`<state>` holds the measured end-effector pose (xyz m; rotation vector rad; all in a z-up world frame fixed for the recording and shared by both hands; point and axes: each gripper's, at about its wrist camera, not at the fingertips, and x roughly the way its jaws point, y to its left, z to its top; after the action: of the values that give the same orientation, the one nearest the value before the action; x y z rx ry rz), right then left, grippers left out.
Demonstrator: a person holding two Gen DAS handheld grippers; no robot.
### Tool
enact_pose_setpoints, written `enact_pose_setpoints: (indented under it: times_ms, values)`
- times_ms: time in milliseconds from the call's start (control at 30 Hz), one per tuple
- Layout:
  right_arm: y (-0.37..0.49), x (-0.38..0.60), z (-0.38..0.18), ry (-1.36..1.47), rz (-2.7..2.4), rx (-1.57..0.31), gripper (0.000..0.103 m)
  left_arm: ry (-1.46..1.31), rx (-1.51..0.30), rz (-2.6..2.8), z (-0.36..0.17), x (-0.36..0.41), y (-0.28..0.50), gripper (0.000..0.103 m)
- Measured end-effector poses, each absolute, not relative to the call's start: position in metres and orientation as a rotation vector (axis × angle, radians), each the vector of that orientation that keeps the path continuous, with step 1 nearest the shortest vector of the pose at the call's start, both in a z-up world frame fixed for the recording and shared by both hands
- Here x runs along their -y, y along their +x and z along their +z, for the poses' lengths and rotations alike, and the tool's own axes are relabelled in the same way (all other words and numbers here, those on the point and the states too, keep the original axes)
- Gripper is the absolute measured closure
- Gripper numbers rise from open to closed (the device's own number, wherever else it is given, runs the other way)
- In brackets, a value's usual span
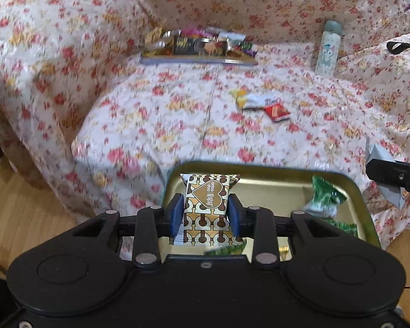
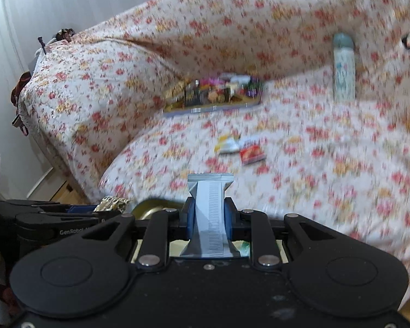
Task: Organize snacks
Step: 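Carry white bar and heart-pattern packet to the gold tray and open both tools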
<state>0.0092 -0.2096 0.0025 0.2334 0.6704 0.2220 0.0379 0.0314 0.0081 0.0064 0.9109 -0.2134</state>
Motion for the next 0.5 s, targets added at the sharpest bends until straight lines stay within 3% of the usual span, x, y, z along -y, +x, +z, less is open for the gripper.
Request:
enact_pose_setpoints:
  times_ms: [500]
  values:
    - [0.011, 0.193, -0.045, 0.198, 0.176, -0.844, 0.080, -0.012, -1.059, -0.173, -0.038, -0.046, 0.031, 0.060]
